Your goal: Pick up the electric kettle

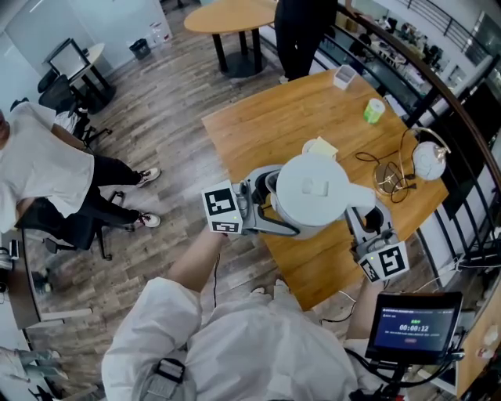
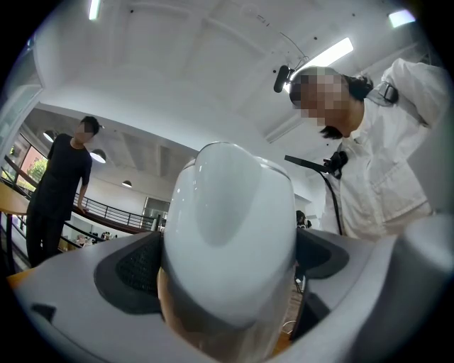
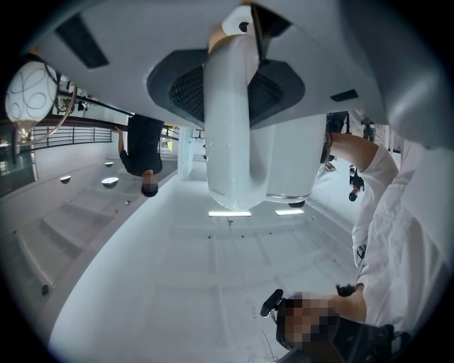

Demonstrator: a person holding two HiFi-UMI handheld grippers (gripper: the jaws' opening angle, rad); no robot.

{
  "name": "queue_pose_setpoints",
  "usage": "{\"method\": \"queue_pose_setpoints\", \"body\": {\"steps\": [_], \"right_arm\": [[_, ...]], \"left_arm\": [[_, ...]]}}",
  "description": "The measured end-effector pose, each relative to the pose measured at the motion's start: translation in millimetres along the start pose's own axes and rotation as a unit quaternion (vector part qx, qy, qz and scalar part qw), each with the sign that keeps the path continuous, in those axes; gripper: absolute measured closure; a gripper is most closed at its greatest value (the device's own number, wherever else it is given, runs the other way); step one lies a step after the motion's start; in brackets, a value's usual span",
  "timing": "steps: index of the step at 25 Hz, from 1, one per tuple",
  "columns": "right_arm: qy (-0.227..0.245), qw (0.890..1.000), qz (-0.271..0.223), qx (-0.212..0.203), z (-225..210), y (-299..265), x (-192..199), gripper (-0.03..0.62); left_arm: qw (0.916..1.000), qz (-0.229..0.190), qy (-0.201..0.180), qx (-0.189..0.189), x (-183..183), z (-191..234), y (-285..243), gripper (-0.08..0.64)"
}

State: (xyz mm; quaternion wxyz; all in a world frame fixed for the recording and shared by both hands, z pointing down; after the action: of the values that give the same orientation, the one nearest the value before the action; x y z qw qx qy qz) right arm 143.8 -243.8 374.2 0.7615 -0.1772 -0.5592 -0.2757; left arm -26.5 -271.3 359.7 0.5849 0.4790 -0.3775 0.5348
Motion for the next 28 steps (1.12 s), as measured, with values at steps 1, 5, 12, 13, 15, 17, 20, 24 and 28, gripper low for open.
{"method": "queue_pose_setpoints", "body": {"steps": [1,5,12,13,15,17,20,24,28], "right_arm": [[0.000,1.000,0.000,0.000,3.4,1.7,-2.6,0.457],[0.003,1.000,-0.003,0.000,9.7,4.3,-11.1,0.457],[0.003,1.000,-0.010,0.001,11.4,9.2,-16.1,0.457],[0.003,1.000,-0.009,0.001,11.8,9.2,-17.4,0.458],[0.004,1.000,-0.009,0.001,13.1,9.3,-20.1,0.457],[0.005,1.000,-0.010,0.000,13.8,9.5,-21.7,0.457],[0.006,1.000,-0.009,0.000,13.2,9.9,-20.2,0.459],[0.009,1.000,-0.008,-0.001,12.3,10.1,-18.7,0.460],[0.009,1.000,-0.007,-0.002,12.2,9.5,-17.7,0.462]], "left_arm": [[1.0000,0.000,0.001,0.000,-0.3,-4.3,1.8,-0.020],[1.0000,-0.005,0.002,-0.001,-2.7,-13.4,6.0,-0.020],[1.0000,-0.005,-0.003,-0.002,-5.3,-21.0,4.6,-0.020],[1.0000,-0.005,-0.003,-0.002,-6.3,-22.0,5.0,-0.020],[1.0000,-0.005,-0.003,-0.002,-7.8,-24.1,6.0,-0.020],[1.0000,-0.005,-0.003,-0.003,-8.2,-25.5,6.4,-0.020],[1.0000,-0.005,-0.002,-0.003,-7.0,-24.9,5.6,-0.020],[1.0000,-0.005,-0.003,-0.002,-6.2,-24.1,4.3,-0.020],[1.0000,-0.003,-0.002,-0.003,-5.7,-23.3,4.4,-0.020]]}}
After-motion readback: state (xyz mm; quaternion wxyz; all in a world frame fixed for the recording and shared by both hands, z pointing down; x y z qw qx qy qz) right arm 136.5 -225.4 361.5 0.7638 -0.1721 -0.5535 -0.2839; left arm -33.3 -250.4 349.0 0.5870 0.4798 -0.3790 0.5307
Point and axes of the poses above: the fingertips, and each gripper's own axes: y backward along the fingers, z to its left, x out of its underside, the point moved 4 cm from there along y, backward along the fingers, and after that the axes turned 11 degrees about y, right-handed, at the moved point
